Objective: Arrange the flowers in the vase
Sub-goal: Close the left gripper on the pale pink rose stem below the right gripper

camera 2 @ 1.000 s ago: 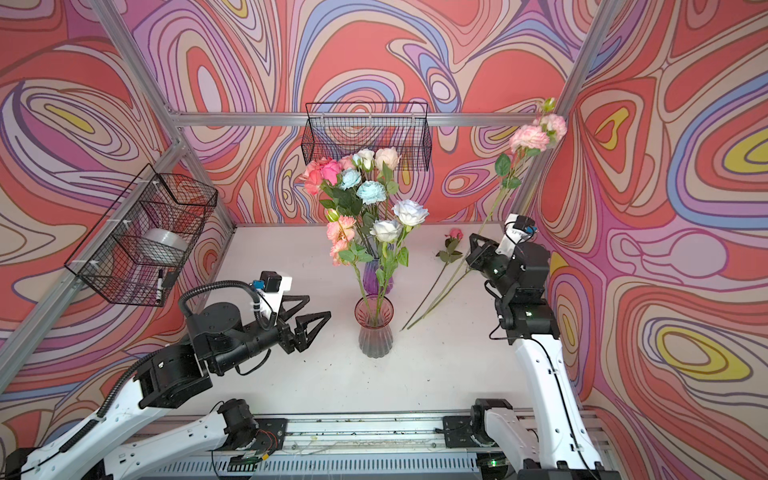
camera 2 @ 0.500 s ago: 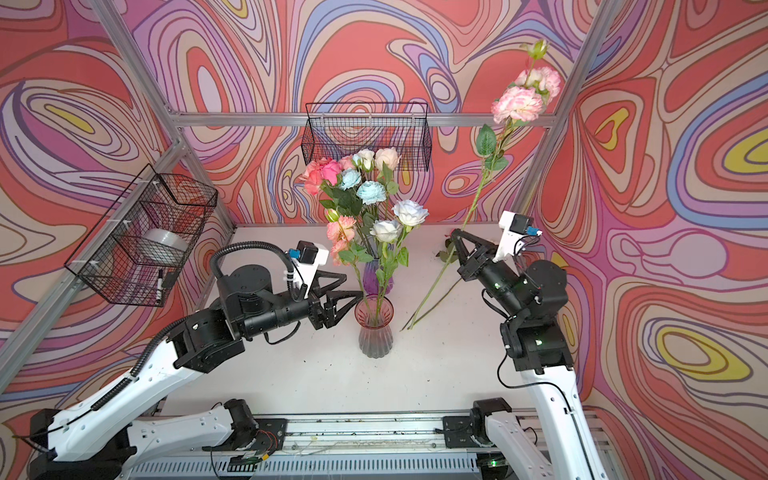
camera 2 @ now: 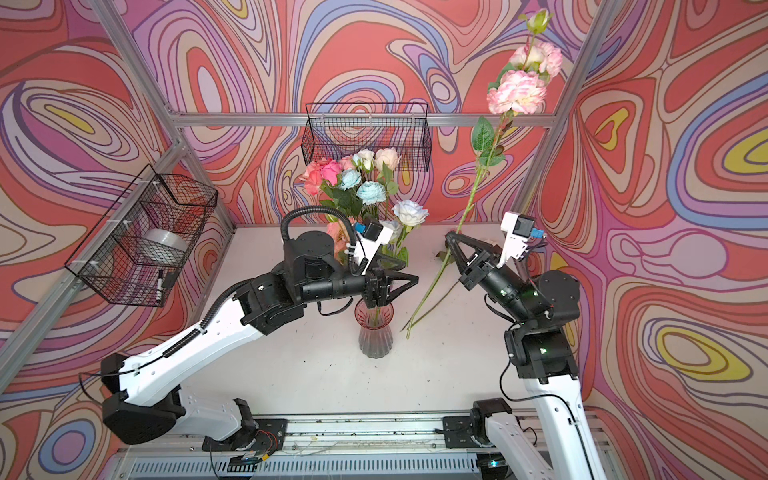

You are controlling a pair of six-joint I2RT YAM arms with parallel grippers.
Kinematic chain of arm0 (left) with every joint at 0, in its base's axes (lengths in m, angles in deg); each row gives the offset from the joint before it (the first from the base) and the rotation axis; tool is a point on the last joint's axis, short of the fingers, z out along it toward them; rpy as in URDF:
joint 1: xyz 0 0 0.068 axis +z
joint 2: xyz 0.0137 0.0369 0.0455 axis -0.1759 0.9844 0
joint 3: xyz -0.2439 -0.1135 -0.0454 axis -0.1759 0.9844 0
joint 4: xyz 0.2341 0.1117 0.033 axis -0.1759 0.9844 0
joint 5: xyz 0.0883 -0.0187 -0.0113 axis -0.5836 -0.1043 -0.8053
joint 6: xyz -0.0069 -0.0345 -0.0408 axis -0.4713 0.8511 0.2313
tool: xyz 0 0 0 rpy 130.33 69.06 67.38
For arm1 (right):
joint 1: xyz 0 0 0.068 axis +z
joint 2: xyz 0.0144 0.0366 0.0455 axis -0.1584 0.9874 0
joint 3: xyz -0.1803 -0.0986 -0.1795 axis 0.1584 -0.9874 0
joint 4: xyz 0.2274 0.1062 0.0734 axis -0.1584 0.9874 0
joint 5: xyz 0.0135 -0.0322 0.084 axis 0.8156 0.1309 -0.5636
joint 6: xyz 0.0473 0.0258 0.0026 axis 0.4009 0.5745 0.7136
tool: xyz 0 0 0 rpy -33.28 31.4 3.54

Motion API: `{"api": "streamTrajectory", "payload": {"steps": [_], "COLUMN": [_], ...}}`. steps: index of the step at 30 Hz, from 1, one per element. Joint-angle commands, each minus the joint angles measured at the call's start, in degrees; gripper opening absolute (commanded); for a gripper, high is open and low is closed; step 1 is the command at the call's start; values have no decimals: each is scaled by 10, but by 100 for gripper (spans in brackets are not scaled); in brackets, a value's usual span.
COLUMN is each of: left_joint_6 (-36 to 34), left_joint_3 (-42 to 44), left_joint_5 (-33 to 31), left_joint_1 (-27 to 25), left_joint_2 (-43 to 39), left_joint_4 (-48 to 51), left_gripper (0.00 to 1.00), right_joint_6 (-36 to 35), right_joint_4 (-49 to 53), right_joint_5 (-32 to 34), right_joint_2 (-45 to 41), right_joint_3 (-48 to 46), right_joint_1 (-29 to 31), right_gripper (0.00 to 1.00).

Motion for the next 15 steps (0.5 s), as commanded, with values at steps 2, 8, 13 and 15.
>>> {"api": "streamTrajectory", "payload": {"steps": [2,8,13,15], "left_joint_6": [-16,-17,-10,-12], "left_joint_3": [-73,-147,-181,-189], "left_joint_5": [6,21,34,36], "left_joint_1": [-6,-7,-9,-11], "left_joint_2": [49,109,142,151], "left_joint_4": [14,42,49,50], "left_gripper": [55,47,40,39], "right_joint_6": [11,8,1,0], "right_joint_4": [-28,-24,-22,-23], "right_joint_5": [-25,-36,-37,-42], "right_joint_2": [-4,-3,-5,-4], "right_joint_3": [2,-6,-14,-16], "right_joint_1": [5,8,10,11], "right_gripper": [0,0,0,0]}}
